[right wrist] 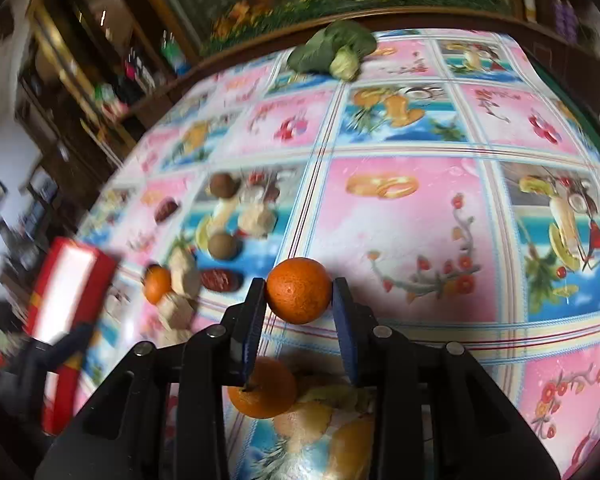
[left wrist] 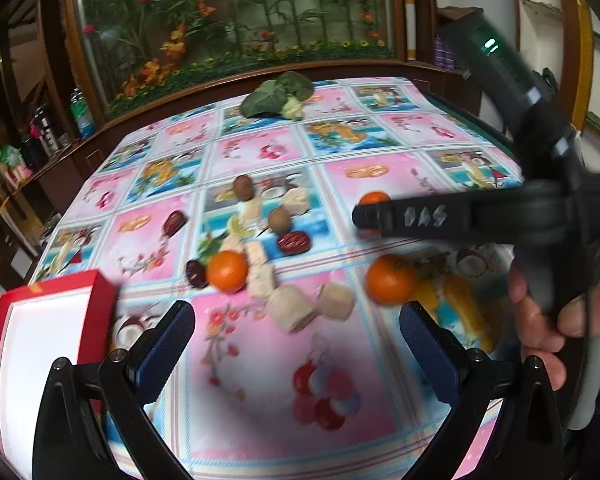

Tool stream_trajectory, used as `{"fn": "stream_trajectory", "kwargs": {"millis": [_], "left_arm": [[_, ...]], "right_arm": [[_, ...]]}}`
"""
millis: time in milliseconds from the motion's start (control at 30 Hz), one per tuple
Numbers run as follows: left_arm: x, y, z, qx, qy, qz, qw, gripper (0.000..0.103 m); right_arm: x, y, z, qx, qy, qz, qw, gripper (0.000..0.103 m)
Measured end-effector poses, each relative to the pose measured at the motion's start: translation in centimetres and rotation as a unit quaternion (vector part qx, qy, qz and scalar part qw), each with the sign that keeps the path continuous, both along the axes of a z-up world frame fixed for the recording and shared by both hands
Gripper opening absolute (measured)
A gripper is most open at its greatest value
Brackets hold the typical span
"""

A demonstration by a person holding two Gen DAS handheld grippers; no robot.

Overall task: Organize fruits
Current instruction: 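Grasp the orange with the left gripper and lift it, then carry the orange to the white tray and open the left gripper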

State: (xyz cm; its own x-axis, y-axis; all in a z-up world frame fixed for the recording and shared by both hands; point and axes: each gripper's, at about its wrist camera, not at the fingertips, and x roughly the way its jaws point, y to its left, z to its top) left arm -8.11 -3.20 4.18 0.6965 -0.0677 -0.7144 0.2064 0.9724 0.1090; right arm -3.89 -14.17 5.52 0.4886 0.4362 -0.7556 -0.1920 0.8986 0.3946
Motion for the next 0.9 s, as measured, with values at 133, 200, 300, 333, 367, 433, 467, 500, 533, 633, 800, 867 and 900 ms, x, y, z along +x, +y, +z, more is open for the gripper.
{"fn": "stream_trajectory", "kwargs": {"millis": [133,200,300,333,367,433,467,500,533,633,800,867,900], "left_arm": [[1.2,-1.3,0.0,-0.012,0.019,-0.025,0.9994,0.102],[1.8,-2.2,-0.2,-0.011,0.027,-0.038,0.9988,0.102],[2.3,-3.4,-0.5,0.000,0.032,-0.056,0.9979,0.102],[2.4,-3.9,-0.8,0.005,0.037,-0.065,0.9972,0.101],[2.4,-4.2,-1.0,0.009,0.040,-0.071,0.9966,0.098],[2.4,-4.8,-1.5,0.018,0.047,-0.079,0.9956,0.089],[2.4,-5.0,-1.6,0.018,0.051,-0.083,0.9951,0.082],[2.4,-5.0,-1.8,0.015,0.054,-0.085,0.9948,0.080],[2.5,-5.1,-1.9,0.011,0.059,-0.087,0.9944,0.077],[2.6,-4.9,-2.1,0.006,0.060,-0.085,0.9945,0.066],[2.9,-4.5,-2.3,-0.014,0.068,-0.093,0.9932,0.038],[2.8,-4.5,-2.4,-0.021,0.071,-0.093,0.9929,0.036],[2.7,-4.5,-2.4,-0.020,0.070,-0.091,0.9932,0.036]], "right_arm": [[0.2,-3.1,1.0,0.066,-0.006,-0.047,0.997,0.035],[0.1,-4.5,1.5,0.087,-0.015,-0.073,0.993,0.035],[-0.1,-6.0,2.1,0.109,-0.024,-0.099,0.989,0.035],[-0.2,-6.4,2.2,0.114,-0.027,-0.106,0.987,0.035],[-0.2,-6.7,2.3,0.120,-0.030,-0.112,0.986,0.035],[0.0,-7.0,2.3,0.124,-0.029,-0.116,0.985,0.035],[0.0,-7.1,2.3,0.125,-0.028,-0.117,0.985,0.035],[0.1,-7.1,2.3,0.125,-0.026,-0.117,0.985,0.035],[0.1,-7.0,2.3,0.125,-0.025,-0.115,0.985,0.035],[0.0,-6.7,2.2,0.120,-0.028,-0.107,0.987,0.035],[-0.1,-6.4,2.2,0.116,-0.030,-0.102,0.988,0.035],[-0.2,-6.3,2.2,0.112,-0.032,-0.102,0.988,0.035],[-0.2,-6.1,2.2,0.109,-0.034,-0.099,0.989,0.035]]}}
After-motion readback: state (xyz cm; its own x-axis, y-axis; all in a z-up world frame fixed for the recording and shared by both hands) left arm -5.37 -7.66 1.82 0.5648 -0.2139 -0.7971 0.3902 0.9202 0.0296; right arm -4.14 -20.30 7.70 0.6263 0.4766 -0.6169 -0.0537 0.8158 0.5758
